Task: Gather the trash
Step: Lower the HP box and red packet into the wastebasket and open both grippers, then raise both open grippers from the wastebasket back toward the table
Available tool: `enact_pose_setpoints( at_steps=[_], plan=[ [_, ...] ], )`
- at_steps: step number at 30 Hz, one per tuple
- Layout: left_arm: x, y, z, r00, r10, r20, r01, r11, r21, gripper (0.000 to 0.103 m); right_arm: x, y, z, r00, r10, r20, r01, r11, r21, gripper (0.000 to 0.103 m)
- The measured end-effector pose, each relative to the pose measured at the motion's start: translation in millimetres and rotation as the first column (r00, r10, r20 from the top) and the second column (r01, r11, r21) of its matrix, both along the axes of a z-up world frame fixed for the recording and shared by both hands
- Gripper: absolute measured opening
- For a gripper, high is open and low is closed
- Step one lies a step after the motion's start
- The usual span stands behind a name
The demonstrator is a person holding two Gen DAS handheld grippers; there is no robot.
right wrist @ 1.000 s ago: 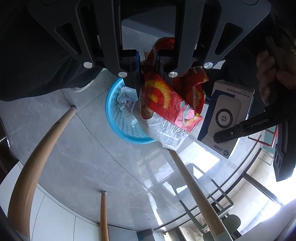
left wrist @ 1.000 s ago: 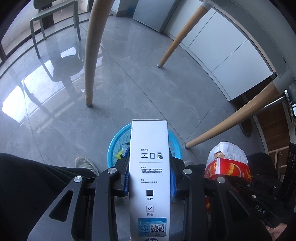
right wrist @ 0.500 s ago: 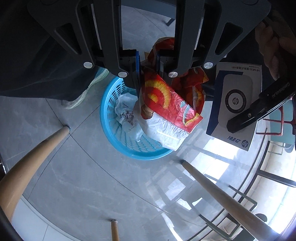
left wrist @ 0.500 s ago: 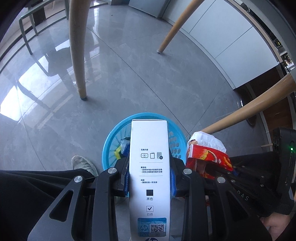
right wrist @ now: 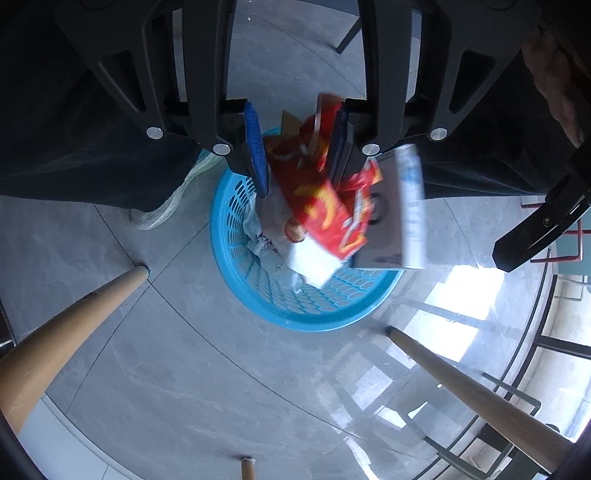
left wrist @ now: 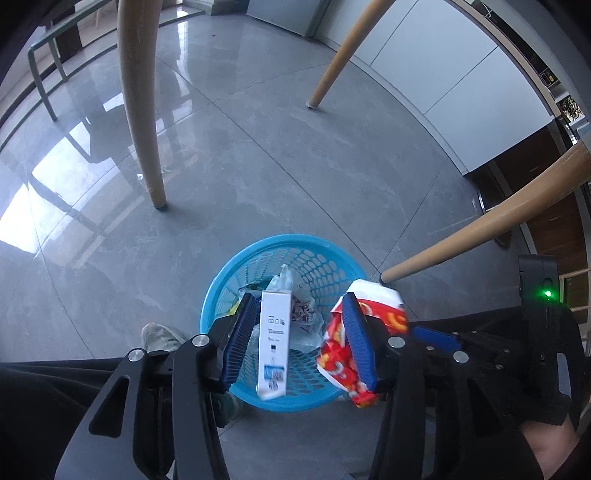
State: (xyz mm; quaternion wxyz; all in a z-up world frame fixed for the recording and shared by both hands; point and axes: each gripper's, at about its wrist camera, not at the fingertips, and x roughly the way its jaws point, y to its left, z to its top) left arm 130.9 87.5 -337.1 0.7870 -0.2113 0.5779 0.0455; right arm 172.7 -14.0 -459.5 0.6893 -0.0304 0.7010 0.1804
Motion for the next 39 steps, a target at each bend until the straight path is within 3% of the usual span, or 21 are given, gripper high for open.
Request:
enact_pose_setpoints(
  at_steps=[11, 23, 27, 39],
  plan=[
    [-8.4, 5.0, -3.0, 0.998, 0.038, -0.057, -0.039, 0.999, -0.009, 0.048, -9.8, -1.8, 14.9, 0.999, 0.039, 0.037, -0.039, 0.999, -0.003, 0.041],
    [-26.8, 1.2, 19.0, 0.998, 0.05, -0.04, -0.05, 0.999, 0.009, 0.049, -31.0, -5.4, 57.6, 0.987, 0.095, 0.129, -0.098, 0.995, 0.011, 0.053],
    [-35.3, -4.4, 33.6, 0.999, 0.037, -0.015, -0.036, 0.997, 0.072, 0.054, -40.5, -10.3, 76.9, 0.978, 0.115, 0.173, -0.121, 0.992, 0.023, 0.059],
    [-66.0, -13.7, 64.1, 0.999, -0.001, 0.04, -0.005, 0.988, 0.155, 0.06, -70.4, -31.2, 118.3, 0.97, 0.119, 0.211, -0.137, 0.988, 0.073, 0.069]
  ],
)
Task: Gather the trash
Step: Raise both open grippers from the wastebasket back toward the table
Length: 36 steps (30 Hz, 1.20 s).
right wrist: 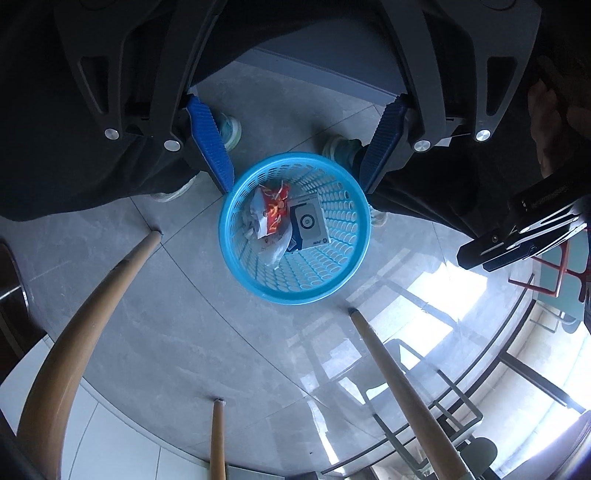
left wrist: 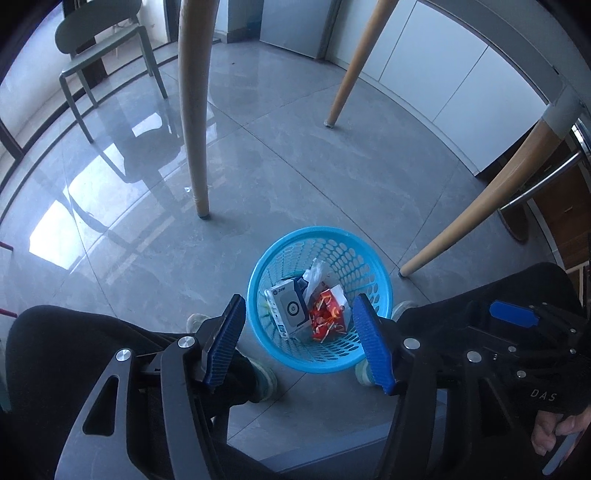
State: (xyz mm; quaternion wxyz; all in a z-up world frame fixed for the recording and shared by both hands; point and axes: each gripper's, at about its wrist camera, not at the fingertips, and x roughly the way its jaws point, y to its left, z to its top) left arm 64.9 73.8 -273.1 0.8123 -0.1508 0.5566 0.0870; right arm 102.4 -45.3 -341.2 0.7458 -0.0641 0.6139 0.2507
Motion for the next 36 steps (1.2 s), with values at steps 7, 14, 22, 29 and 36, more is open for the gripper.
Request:
enact_pose_setpoints(
  at_steps=[7, 14, 22, 29, 36],
  plan=[
    [-20.1, -5.5, 21.5, 0.999, -0.012, 0.034, 0.011, 0.999, 0.034, 0.071, -25.9, -13.7, 30.6, 0.995, 0.056, 0.078, -0.057, 0.998, 0.01, 0.076],
    [-41.5, -19.0, 48.8, 0.994, -0.081, 0.071, 0.07, 0.987, 0.145, 0.078, -50.5, -38.5, 68.3, 0.98, 0.061, 0.189, -0.068, 0.997, 0.031, 0.082],
    [-72.6, -24.8, 101.0, 0.973, -0.123, 0.193, 0.089, 0.98, 0.177, 0.092, -74.8, -57.3, 105.0, 0.959, 0.106, 0.263, -0.14, 0.983, 0.116, 0.09],
    [-85.6, -17.8, 141.2, 0.953, -0.113, 0.282, 0.048, 0.973, 0.227, 0.097, -94.3, -72.5, 152.6, 0.93, 0.086, 0.358, -0.154, 0.974, 0.168, 0.093],
    [-85.8, -21.1, 186.3, 0.917, -0.132, 0.376, 0.031, 0.964, 0.263, 0.097, -102.7, -83.4, 213.0, 0.884, 0.036, 0.466, -0.152, 0.965, 0.214, 0.094]
  ],
)
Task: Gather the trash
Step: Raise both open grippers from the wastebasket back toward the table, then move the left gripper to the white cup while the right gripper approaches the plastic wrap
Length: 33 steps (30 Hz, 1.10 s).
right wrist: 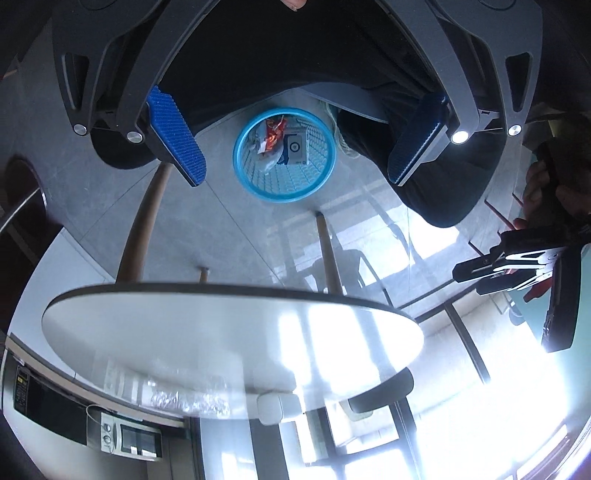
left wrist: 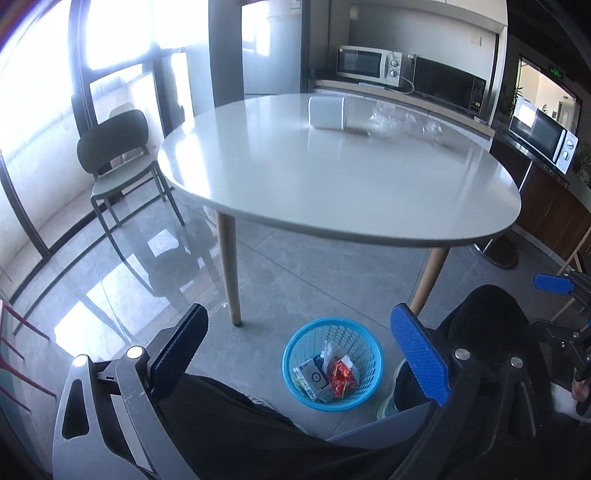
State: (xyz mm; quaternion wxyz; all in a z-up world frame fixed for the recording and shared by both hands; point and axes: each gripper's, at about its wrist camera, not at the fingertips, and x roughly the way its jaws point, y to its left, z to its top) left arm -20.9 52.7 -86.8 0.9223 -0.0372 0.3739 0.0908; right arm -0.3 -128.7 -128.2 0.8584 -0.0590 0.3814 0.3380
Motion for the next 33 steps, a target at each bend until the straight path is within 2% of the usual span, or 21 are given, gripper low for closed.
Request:
enact_pose_setpoints(
  at_steps=[4, 11, 20, 25, 27, 33],
  plan=[
    [7.5, -5.8, 23.7, 0.998, -0.005, 0.066, 0.004, 1.0, 0.015, 0.097, 7.2, -7.5, 39.0, 0.996, -0.047, 0.08, 0.043, 0.998, 0.054, 0.094],
    [39.3, -9.0, 48.7, 0.994, 0.009, 0.111, -0.013, 0.999, 0.042, 0.097, 54.2, -21.8, 77.6, 0.976, -0.161, 0.149, 0.146, 0.984, 0.103, 0.094],
    [91.9, -12.5, 62.6, 0.991, -0.001, 0.133, -0.004, 0.999, 0.035, 0.097, 116.9, -21.1, 87.9, 0.97, -0.185, 0.158, 0.169, 0.98, 0.109, 0.094],
    [126.5, -14.9, 60.1, 0.992, -0.029, 0.124, 0.025, 0.999, 0.036, 0.097, 145.9, -12.4, 86.7, 0.975, -0.136, 0.178, 0.125, 0.99, 0.069, 0.094],
    [140.1, -15.3, 58.5, 0.993, -0.019, 0.115, 0.013, 0.998, 0.057, 0.097, 159.8, -10.0, 84.4, 0.978, -0.115, 0.176, 0.107, 0.993, 0.052, 0.094],
    [179.7, -12.7, 55.4, 0.997, 0.001, 0.078, -0.004, 0.999, 0.043, 0.097, 202.7, -1.3, 81.9, 0.987, -0.05, 0.154, 0.049, 0.999, 0.007, 0.094]
  ],
)
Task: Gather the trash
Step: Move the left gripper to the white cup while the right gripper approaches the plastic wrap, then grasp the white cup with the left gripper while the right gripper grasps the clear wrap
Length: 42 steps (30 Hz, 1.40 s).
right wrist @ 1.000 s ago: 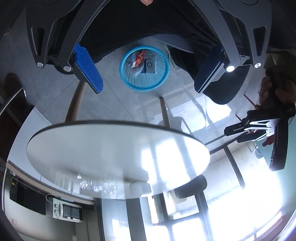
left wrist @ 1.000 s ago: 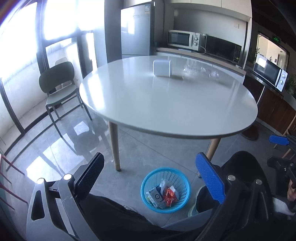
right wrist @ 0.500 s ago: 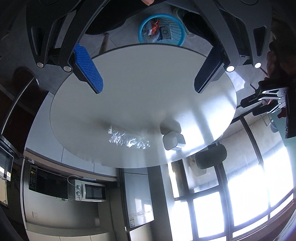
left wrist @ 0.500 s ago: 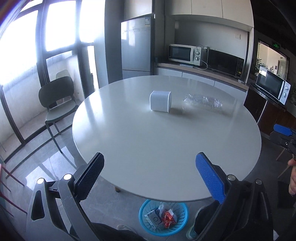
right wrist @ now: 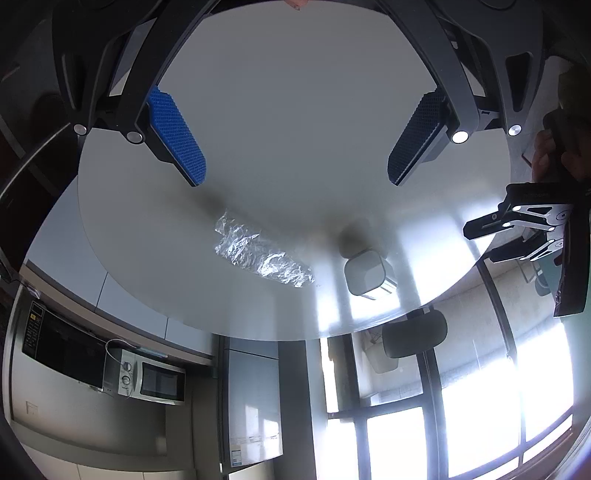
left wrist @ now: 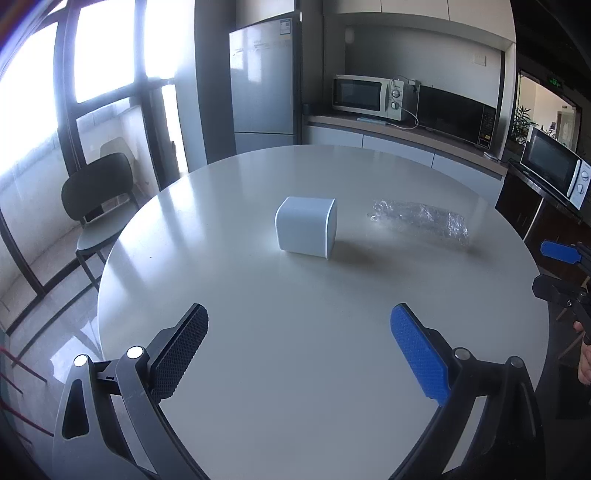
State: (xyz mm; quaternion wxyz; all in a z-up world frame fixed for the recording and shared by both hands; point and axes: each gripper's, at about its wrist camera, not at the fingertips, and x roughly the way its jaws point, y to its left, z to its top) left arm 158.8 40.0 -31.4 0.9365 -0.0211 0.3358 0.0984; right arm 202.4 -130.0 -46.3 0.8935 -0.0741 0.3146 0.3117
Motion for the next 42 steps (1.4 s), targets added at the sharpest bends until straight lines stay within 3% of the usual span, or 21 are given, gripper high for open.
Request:
enact_pose_setpoints(
  at_steps=[6, 13, 25, 29, 31, 34, 35, 36, 37, 39, 42],
  plan=[
    [34.3, -1.9, 2.9, 1.0, 0.012, -0.018, -0.012, 1.0, 0.006, 0.097, 28.1, 13.8, 2.3, 0.998, 0.039, 0.046, -0.033, 0.994, -0.105, 0.094],
    [82.0, 5.2, 3.2, 0.997, 0.05, -0.055, -0.052, 0.998, -0.042, 0.097, 74.8, 32.3, -1.7, 0.993, 0.116, -0.013, -0.117, 0.982, -0.149, 0.094],
    [137.6, 0.0, -13.6, 0.973, 0.151, -0.175, -0.133, 0.985, 0.113, 0.096, 127.6, 61.6, -20.3, 0.975, 0.183, -0.123, -0.207, 0.955, -0.215, 0.093],
    [147.5, -4.0, -15.6, 0.967, 0.159, -0.198, -0.128, 0.979, 0.16, 0.093, 142.3, 71.2, -30.9, 0.966, 0.2, -0.162, -0.237, 0.938, -0.254, 0.084],
    [152.0, -2.8, -16.8, 0.963, 0.168, -0.21, -0.132, 0.975, 0.177, 0.087, 146.9, 74.5, -33.0, 0.962, 0.207, -0.18, -0.249, 0.935, -0.254, 0.08],
    [155.5, 1.5, -18.9, 0.963, 0.143, -0.229, -0.114, 0.984, 0.135, 0.077, 150.5, 78.1, -38.0, 0.956, 0.203, -0.212, -0.255, 0.932, -0.257, 0.069],
    [157.2, 2.0, -20.9, 0.962, 0.144, -0.231, -0.116, 0.985, 0.131, 0.076, 150.3, 79.1, -40.1, 0.957, 0.191, -0.218, -0.247, 0.931, -0.268, 0.057],
    [156.5, 2.0, -22.4, 0.962, 0.149, -0.231, -0.119, 0.983, 0.136, 0.071, 149.4, 79.4, -41.7, 0.959, 0.181, -0.22, -0.239, 0.931, -0.275, 0.053],
    [155.3, 1.7, -23.6, 0.962, 0.151, -0.229, -0.12, 0.982, 0.144, 0.06, 147.7, 79.2, -42.3, 0.96, 0.176, -0.218, -0.234, 0.932, -0.277, 0.052],
    [152.2, 3.2, -25.5, 0.962, 0.151, -0.226, -0.121, 0.983, 0.141, 0.05, 143.2, 77.8, -42.6, 0.962, 0.164, -0.218, -0.221, 0.937, -0.271, 0.044],
    [147.9, 8.7, -25.7, 0.965, 0.159, -0.21, -0.137, 0.984, 0.115, 0.045, 137.8, 74.2, -42.0, 0.965, 0.142, -0.219, -0.196, 0.948, -0.251, 0.04]
  ],
)
